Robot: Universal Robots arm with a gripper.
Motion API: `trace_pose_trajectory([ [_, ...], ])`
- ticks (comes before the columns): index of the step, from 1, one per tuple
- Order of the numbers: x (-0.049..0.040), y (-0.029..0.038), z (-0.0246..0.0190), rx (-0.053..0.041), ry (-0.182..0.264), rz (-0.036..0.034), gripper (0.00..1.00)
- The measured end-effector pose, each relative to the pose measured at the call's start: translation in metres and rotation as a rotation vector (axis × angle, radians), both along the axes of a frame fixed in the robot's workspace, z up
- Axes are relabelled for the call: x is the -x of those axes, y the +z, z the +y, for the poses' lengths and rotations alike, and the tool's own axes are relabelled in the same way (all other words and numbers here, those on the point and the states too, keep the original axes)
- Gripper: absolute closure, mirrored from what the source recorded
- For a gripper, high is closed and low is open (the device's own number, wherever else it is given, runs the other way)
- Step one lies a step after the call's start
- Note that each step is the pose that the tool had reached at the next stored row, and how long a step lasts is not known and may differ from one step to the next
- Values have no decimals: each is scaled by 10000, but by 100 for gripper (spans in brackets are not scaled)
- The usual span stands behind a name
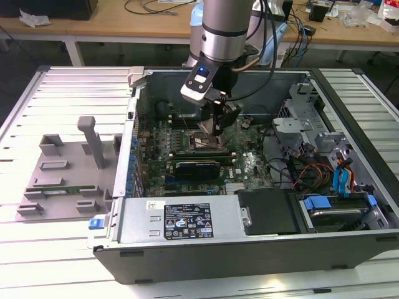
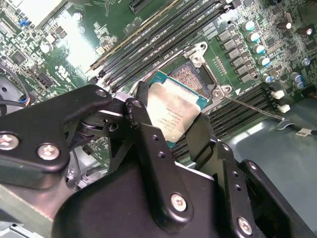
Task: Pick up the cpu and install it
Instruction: 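Place the cpu into insertion slot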
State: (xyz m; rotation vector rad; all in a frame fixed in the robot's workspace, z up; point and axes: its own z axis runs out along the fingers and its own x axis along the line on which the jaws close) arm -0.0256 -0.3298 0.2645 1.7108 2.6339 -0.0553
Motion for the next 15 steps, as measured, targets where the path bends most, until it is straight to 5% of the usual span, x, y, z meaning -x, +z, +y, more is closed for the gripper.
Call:
trace_pose_trajectory([
  [15,0,-11,0,124,-1647,0,45],
])
